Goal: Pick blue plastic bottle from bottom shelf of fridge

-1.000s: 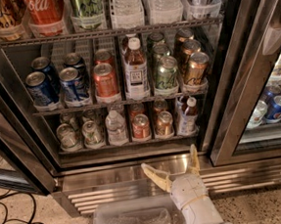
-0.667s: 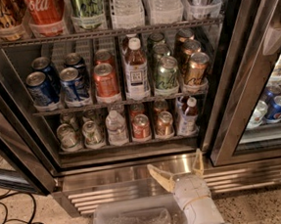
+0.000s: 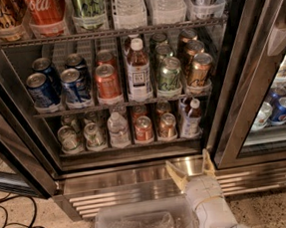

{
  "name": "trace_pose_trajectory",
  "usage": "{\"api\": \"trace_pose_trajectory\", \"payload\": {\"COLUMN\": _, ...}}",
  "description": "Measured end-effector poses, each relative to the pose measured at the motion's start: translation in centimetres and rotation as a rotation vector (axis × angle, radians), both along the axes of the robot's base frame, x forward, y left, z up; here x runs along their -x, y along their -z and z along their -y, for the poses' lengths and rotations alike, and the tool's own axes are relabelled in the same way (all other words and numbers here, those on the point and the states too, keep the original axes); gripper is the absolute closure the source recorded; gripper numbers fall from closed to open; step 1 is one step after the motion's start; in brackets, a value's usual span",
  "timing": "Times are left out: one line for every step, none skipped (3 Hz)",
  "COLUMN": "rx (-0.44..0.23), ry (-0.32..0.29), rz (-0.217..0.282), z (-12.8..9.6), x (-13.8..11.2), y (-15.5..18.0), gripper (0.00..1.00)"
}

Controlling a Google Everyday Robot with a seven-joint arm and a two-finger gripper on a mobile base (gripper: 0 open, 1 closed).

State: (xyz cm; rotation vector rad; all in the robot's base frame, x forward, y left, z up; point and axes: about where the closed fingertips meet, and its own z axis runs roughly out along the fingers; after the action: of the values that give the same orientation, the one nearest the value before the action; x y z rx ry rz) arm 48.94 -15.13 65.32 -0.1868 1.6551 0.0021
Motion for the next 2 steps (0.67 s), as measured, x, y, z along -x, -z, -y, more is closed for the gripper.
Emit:
{"api": "trace_pose_trajectory", "payload": {"rx": 0.001, "ry": -0.003, "rz": 0.002, "z": -0.06, "x": 0.00, "y": -0.09, "gripper": 0.05}}
{"api": "trace_pose_trajectory", "payload": {"rx": -0.014, "ry": 0.014, "rz": 0.004, "z": -0.14, "x": -0.05, "y": 0.88, "gripper": 0.00}}
